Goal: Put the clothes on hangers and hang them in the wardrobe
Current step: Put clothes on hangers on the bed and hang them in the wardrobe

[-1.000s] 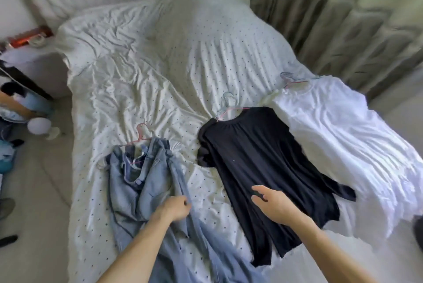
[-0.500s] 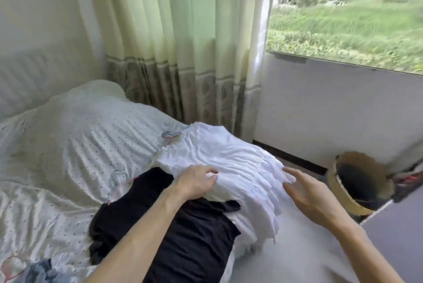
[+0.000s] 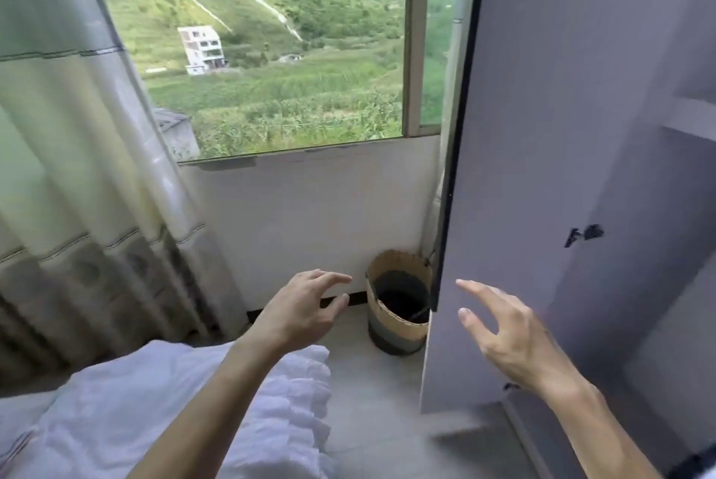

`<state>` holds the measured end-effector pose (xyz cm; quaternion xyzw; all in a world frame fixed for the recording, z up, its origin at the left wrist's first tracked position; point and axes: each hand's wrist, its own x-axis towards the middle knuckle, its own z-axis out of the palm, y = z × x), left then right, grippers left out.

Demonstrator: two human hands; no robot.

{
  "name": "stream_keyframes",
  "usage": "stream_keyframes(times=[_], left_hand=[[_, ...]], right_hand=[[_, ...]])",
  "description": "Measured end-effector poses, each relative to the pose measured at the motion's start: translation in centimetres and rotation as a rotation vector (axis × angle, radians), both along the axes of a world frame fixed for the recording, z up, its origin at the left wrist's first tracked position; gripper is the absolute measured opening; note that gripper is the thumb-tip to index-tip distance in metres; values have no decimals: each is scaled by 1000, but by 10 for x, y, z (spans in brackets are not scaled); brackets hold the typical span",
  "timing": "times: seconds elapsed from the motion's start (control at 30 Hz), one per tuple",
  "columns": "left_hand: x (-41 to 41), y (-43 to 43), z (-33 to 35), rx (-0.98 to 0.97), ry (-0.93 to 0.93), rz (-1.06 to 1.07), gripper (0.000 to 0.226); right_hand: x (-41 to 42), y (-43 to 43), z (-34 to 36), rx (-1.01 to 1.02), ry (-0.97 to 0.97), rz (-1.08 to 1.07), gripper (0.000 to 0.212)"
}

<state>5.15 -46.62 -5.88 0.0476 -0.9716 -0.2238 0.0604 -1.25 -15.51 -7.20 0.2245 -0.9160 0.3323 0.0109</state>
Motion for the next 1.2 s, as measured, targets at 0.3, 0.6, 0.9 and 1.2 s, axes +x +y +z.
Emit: stream_keyframes(times=[0.3,0.6,0.9,1.2], left_hand=[[-166,76,15,-46,45,-427,36],[-261,244,28,-84,88,-922,40],[-308,421,47,-28,241,-1139,51],[-385,574,93,-102,643,-1073,64]], right_hand=[[-16,107,3,76,37,-533,47],[36,200,13,150,49,-996,44],[18,296,46,256,105,-1215,47],[-59,395,79,563,481,-1418,53]])
